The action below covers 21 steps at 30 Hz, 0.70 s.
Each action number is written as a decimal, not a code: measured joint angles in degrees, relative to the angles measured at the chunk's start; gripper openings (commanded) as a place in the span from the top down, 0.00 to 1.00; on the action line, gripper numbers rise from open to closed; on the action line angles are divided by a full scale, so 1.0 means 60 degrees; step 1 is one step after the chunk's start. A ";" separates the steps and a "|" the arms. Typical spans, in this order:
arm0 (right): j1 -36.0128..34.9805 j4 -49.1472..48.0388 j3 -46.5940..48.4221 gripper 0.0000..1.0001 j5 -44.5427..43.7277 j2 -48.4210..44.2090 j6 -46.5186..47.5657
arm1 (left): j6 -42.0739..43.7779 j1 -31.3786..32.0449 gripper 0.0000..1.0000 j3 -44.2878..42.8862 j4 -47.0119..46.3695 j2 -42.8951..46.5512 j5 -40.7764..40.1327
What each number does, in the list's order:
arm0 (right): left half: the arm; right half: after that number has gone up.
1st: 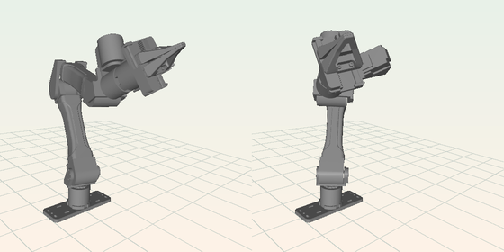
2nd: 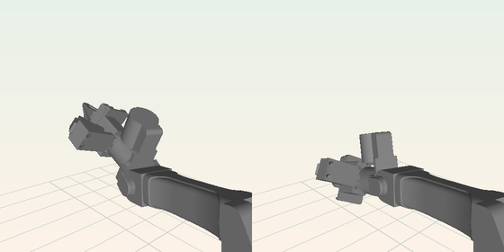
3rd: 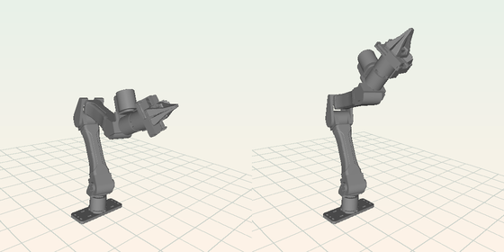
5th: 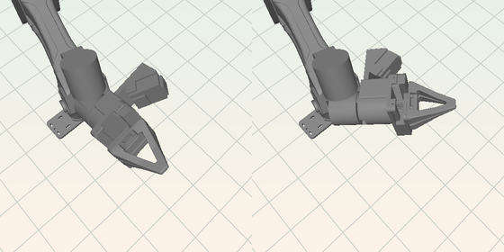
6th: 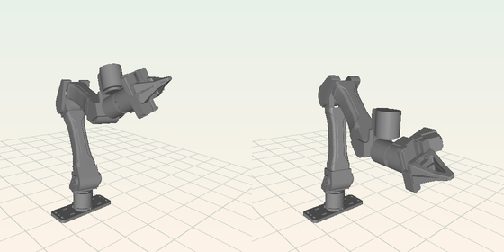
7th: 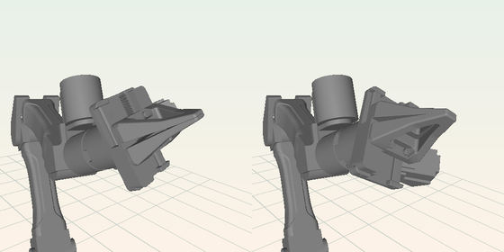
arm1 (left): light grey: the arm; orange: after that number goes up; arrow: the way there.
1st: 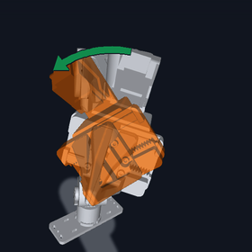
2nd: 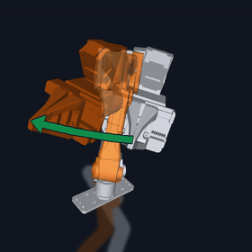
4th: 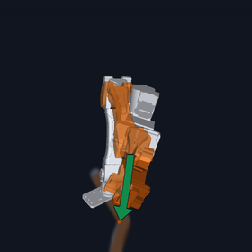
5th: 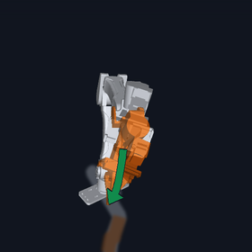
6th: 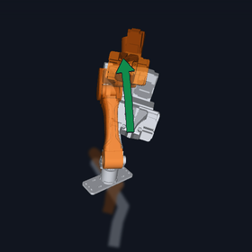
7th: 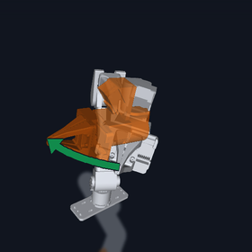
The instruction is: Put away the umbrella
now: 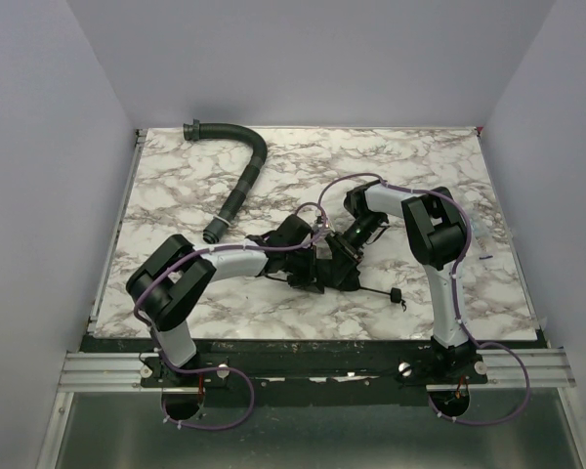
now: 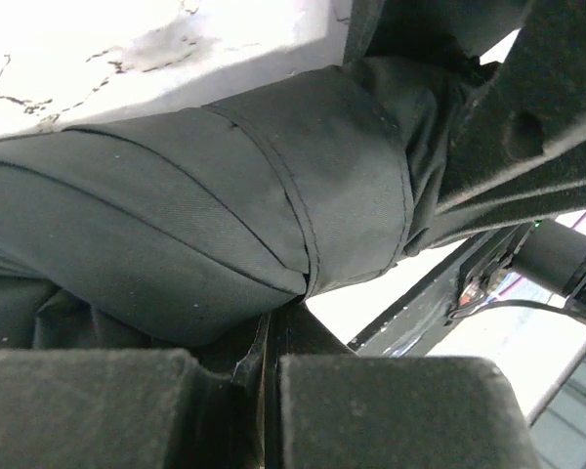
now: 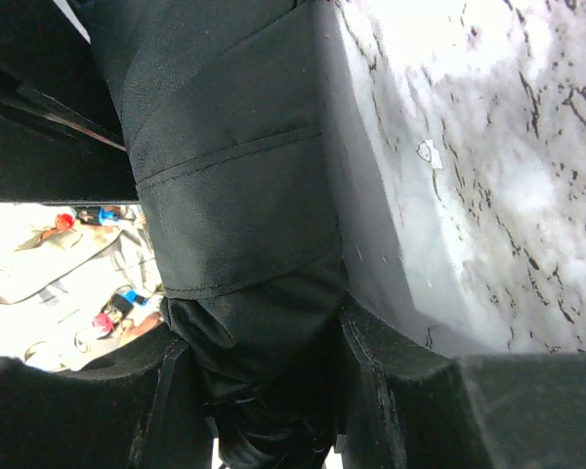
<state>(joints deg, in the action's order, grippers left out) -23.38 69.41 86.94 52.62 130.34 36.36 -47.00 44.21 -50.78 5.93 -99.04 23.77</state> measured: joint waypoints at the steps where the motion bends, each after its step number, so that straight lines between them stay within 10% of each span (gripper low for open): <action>1: 0.0000 0.0000 0.0000 0.94 0.0004 0.0000 0.0000 | -0.0157 0.0004 1.00 -0.0058 0.0102 -0.0018 -0.0025; 21: -0.0004 0.0000 0.0000 0.94 0.0004 0.0000 0.0004 | 0.0324 -0.0127 1.00 0.0860 -0.0546 0.0732 0.0645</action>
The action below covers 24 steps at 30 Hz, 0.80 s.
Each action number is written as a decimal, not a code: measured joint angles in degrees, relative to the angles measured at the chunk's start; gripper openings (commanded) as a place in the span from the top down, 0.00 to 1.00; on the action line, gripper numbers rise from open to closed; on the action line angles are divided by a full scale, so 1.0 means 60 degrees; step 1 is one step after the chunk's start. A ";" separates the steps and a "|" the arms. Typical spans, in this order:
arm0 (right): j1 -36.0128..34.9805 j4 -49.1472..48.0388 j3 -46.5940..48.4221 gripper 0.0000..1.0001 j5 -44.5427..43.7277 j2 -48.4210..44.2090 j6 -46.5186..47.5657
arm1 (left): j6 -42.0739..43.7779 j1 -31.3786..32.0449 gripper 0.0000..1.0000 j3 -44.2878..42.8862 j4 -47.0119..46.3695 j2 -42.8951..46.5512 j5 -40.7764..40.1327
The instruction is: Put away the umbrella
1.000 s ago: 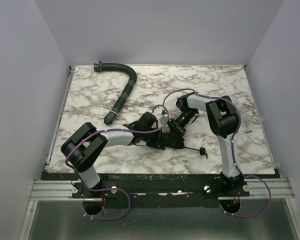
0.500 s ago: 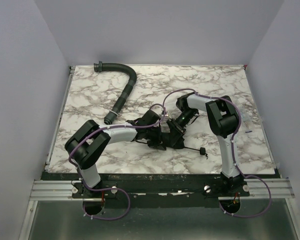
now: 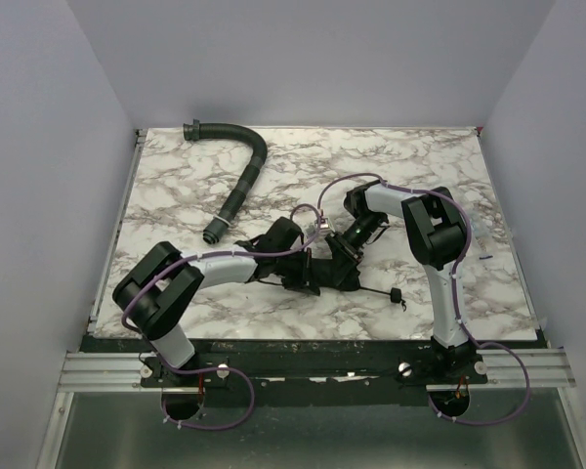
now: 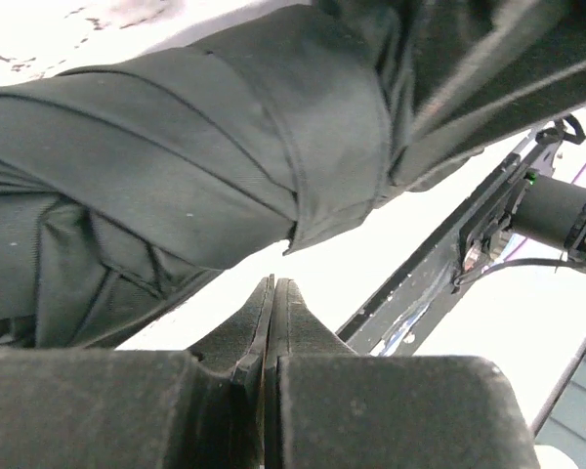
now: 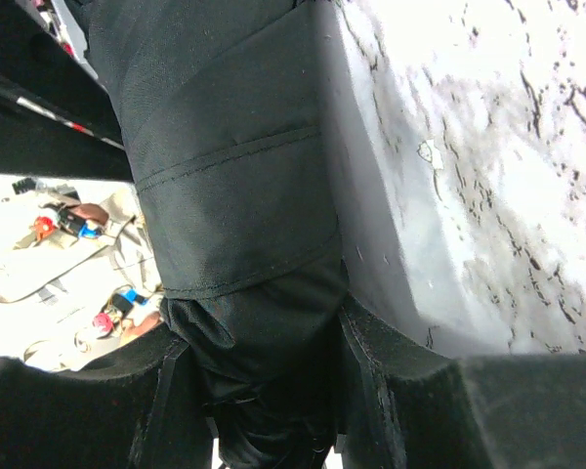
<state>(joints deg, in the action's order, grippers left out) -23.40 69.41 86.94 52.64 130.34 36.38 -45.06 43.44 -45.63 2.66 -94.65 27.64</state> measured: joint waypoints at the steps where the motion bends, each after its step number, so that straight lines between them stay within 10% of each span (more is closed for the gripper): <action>1: 0.0000 0.0000 0.0000 0.94 0.0000 0.0000 -0.0004 | 0.0062 -0.0007 1.00 0.0000 -0.0036 0.0047 0.0044; 24: 0.0000 0.0000 0.0000 0.94 -0.0004 0.0000 0.0004 | 0.0295 -0.0131 1.00 -0.1122 -0.0306 -0.1027 0.0925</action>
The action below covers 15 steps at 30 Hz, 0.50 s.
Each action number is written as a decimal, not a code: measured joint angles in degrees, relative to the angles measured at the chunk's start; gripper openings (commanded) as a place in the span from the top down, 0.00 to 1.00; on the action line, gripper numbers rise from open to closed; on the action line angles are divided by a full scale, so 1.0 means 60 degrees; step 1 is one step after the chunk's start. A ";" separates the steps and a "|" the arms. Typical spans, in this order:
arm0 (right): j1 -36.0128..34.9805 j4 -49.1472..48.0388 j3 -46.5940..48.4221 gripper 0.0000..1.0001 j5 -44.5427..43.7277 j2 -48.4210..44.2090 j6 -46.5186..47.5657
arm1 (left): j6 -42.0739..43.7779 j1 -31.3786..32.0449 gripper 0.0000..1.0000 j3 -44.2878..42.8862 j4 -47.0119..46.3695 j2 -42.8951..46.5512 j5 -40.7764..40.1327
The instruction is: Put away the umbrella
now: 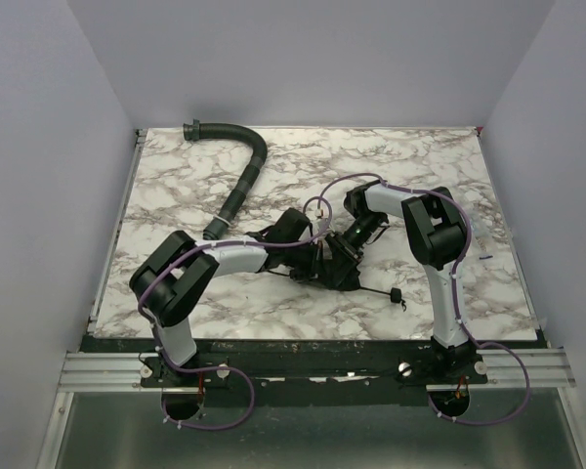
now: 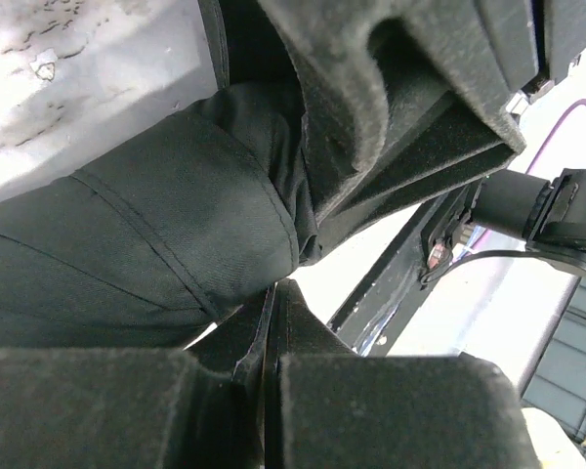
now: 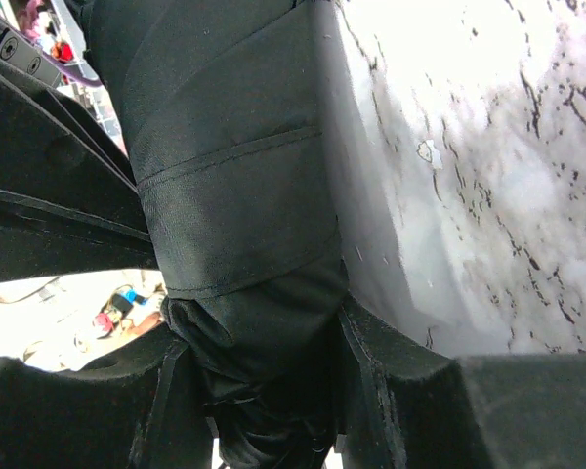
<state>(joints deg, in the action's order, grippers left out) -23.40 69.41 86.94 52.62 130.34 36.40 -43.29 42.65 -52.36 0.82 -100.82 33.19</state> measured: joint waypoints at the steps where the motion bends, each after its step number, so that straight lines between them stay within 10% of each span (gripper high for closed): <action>1: 0.0000 0.0000 0.0000 0.94 0.0000 0.0000 0.0000 | 0.0015 -0.0011 1.00 -0.0011 0.0011 -0.0007 0.0026; 10: 0.0000 0.0000 0.0000 0.82 0.0000 0.0000 0.0004 | 0.0237 -0.0379 1.00 0.0102 -0.0135 -0.0080 0.0696; 15: -0.0007 -0.0135 -0.0146 0.60 0.0000 -0.0168 0.0095 | 0.0736 -0.0543 0.80 0.0914 -0.0382 0.0947 0.0510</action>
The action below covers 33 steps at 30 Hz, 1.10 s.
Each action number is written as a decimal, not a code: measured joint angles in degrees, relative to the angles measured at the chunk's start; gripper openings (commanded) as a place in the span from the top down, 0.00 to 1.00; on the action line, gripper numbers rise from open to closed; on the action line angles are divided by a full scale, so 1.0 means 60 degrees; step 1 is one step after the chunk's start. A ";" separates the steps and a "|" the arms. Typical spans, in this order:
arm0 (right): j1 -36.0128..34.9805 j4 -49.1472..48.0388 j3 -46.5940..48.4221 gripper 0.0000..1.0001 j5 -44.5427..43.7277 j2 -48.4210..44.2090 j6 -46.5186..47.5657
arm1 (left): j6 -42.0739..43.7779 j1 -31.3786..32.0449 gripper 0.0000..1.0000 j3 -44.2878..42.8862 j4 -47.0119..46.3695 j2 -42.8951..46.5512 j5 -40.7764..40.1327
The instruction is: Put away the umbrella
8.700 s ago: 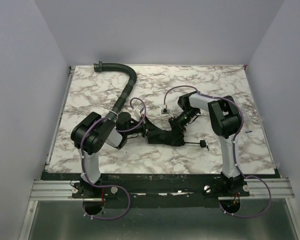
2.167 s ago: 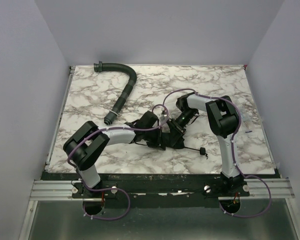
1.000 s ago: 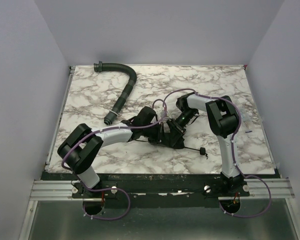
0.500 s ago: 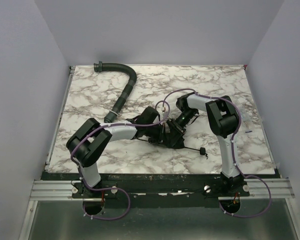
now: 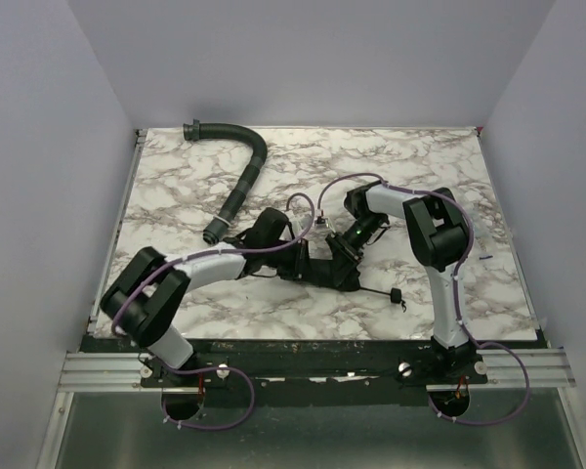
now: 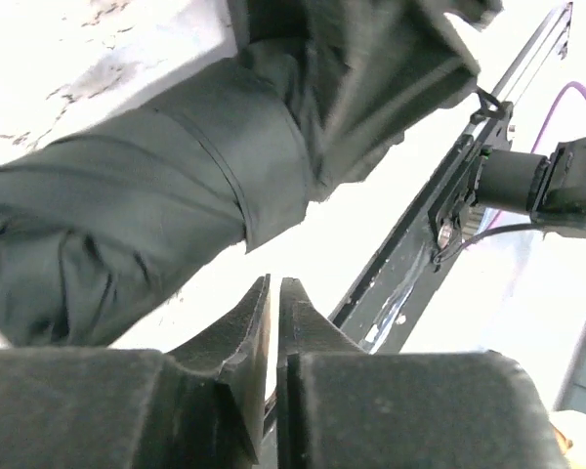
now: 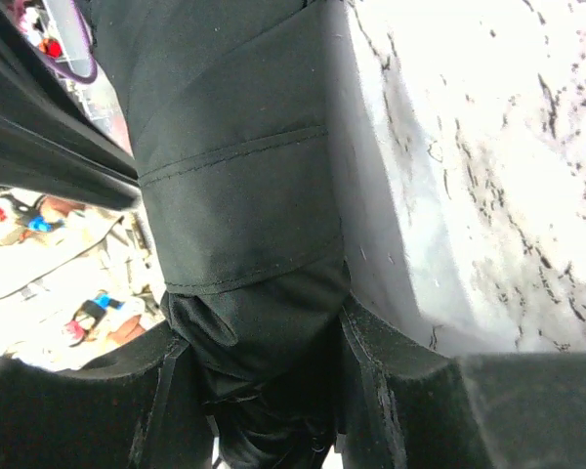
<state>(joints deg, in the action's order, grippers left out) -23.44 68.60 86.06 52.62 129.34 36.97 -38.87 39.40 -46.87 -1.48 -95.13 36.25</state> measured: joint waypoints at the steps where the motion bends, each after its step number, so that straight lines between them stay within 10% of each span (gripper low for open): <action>1: -0.0007 -0.0062 -0.0055 0.57 -0.0004 -0.0069 0.0040 | 0.0106 -0.0018 0.76 0.0208 0.0036 0.0382 -0.0113; 6: -0.0036 -0.0222 -0.0153 0.43 -0.0299 -0.0401 0.0357 | 0.0965 -0.0091 0.54 0.1133 0.0138 0.3595 -0.1304; 7: -0.0036 -0.0255 -0.0149 0.35 -0.0390 -0.0495 0.0444 | 0.1126 -0.0095 0.52 0.1286 0.0117 0.4237 -0.1588; 8: -0.0040 -0.0277 -0.0142 0.03 -0.0499 -0.0594 0.0528 | 0.1297 -0.0117 0.51 0.1439 0.0073 0.4845 -0.1883; 9: -0.0044 -0.0273 -0.0135 0.00 -0.0586 -0.0703 0.0612 | 0.1406 -0.0131 0.50 0.1548 0.0047 0.5166 -0.2062; 19: -0.0080 -0.1570 -0.0036 0.00 -0.2648 -0.1902 0.1705 | 0.1432 -0.0495 0.40 0.3293 -0.0368 0.5967 -0.2728; 24: -0.0080 -0.2102 -0.0149 0.00 -0.3657 -0.2495 0.1869 | 0.1300 -0.0510 0.03 0.3486 -0.0860 0.6000 -0.2907; 33: 0.0131 -0.3450 -0.1534 0.00 -0.5191 -0.6065 0.1723 | 0.0255 -0.1424 0.04 0.4029 -0.2182 0.6102 -0.2998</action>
<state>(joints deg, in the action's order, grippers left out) -22.65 47.90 76.86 21.47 92.95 47.31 -37.34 30.85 -22.70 -14.57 -58.52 18.26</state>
